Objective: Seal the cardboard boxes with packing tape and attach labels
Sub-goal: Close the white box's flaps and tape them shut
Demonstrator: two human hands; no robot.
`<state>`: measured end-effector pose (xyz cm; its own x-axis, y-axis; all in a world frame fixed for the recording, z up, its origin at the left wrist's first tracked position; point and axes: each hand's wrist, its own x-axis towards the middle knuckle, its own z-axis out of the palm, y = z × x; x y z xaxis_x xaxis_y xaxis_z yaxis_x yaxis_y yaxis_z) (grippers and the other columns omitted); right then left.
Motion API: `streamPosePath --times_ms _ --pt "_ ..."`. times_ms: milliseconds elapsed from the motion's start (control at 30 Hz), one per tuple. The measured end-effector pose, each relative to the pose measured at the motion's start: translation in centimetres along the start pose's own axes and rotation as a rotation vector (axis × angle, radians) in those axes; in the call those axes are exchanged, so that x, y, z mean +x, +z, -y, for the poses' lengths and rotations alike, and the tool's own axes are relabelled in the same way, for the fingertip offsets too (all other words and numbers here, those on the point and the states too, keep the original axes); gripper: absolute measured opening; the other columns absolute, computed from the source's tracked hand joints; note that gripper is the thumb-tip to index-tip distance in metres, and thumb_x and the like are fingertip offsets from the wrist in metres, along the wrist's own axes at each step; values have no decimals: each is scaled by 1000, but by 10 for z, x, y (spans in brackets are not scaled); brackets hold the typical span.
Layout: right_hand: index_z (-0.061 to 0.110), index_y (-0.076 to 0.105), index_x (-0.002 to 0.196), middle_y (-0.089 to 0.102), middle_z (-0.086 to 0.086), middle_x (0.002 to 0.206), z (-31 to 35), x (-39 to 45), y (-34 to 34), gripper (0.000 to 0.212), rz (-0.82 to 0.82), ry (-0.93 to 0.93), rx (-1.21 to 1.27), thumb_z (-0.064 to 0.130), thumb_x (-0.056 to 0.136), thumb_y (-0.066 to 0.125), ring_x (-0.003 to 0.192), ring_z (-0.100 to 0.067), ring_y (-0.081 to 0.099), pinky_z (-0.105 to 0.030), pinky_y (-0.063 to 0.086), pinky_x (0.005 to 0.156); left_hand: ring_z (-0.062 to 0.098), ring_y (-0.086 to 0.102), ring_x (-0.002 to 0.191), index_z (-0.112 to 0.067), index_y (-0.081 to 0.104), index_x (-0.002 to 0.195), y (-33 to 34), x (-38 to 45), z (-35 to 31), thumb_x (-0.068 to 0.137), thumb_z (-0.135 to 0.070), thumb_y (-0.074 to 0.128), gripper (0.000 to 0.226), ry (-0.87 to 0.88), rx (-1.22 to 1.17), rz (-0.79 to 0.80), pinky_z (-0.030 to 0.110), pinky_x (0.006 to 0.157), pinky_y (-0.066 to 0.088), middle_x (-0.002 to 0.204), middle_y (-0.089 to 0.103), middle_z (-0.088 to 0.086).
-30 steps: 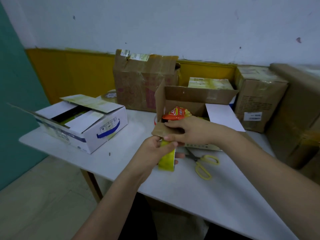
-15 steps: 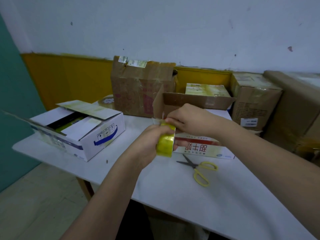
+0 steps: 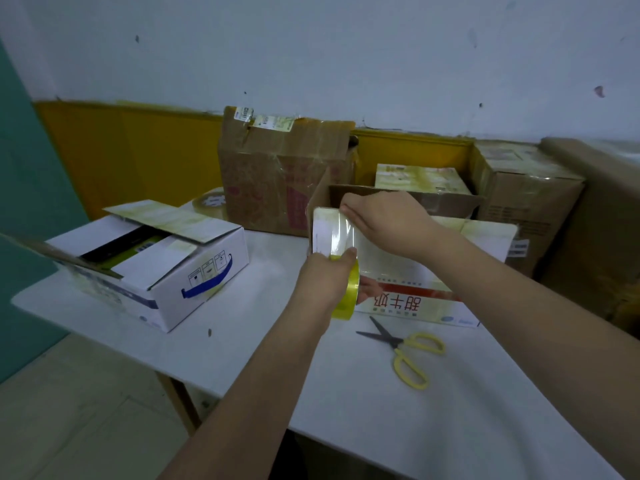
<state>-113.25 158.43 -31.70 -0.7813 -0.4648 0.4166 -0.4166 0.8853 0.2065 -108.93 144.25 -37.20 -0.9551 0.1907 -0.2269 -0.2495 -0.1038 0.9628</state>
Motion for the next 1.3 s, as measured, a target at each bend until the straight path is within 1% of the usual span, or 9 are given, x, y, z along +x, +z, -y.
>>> streamPosePath --times_ms 233,433,567,700,833,933,1067,1200,1300 --pt "24 42 87 43 10 63 -7 9 6 41 83 -54 -84 63 98 30 60 -14 48 -31 31 52 23 71 51 6 50 122 -5 4 7 94 -33 70 52 -38 -57 -139 22 41 50 68 71 24" --pt "19 50 106 57 5 80 -14 16 33 48 96 100 -134 62 99 30 76 -19 60 -31 37 58 16 68 49 -6 66 85 -6 4 35 100 -35 60 33 14 145 -127 19 45 50 57 70 9" --pt "18 46 141 57 -3 133 -9 5 63 50 12 95 -151 48 104 34 118 -23 53 -37 40 93 18 70 51 -6 66 85 -11 12 31 99 -31 61 29 -3 138 -138 23 49 56 59 71 8" --pt "26 17 159 17 8 165 -5 -16 73 62 185 44 -21 53 104 22 152 -19 14 -43 6 122 18 72 55 -10 65 95 -8 11 37 99 -35 60 26 11 122 -145 22 46 53 70 73 7" --pt "32 21 157 13 13 165 1 -28 74 51 304 98 85 44 107 23 153 -18 6 -44 -1 123 18 72 54 -9 65 97 -6 13 34 98 -33 63 25 -29 41 -139 21 44 52 78 73 11" --pt "22 56 138 46 -1 152 14 -37 66 41 65 113 56 33 103 40 140 -28 40 -45 20 119 23 72 53 1 61 111 -5 10 36 96 -20 62 26 -3 -10 -146 24 42 50 83 72 18" --pt "18 70 104 63 0 107 28 -97 49 19 -248 351 129 29 92 61 94 -24 57 -38 45 81 30 74 62 1 51 125 -5 9 49 92 -15 60 38 65 68 -126 25 44 50 92 73 19" --pt "24 66 98 56 8 100 40 -169 44 23 110 655 318 43 86 67 91 -13 55 -30 45 71 23 74 58 0 51 125 -3 8 49 98 -18 56 33 51 92 -111 24 44 52 83 75 11" --pt "24 66 105 51 9 99 49 -194 49 35 239 668 380 51 83 69 91 -11 54 -27 44 76 18 74 61 -5 55 122 -4 9 48 100 -21 57 28 52 89 -113 24 47 53 78 76 6"
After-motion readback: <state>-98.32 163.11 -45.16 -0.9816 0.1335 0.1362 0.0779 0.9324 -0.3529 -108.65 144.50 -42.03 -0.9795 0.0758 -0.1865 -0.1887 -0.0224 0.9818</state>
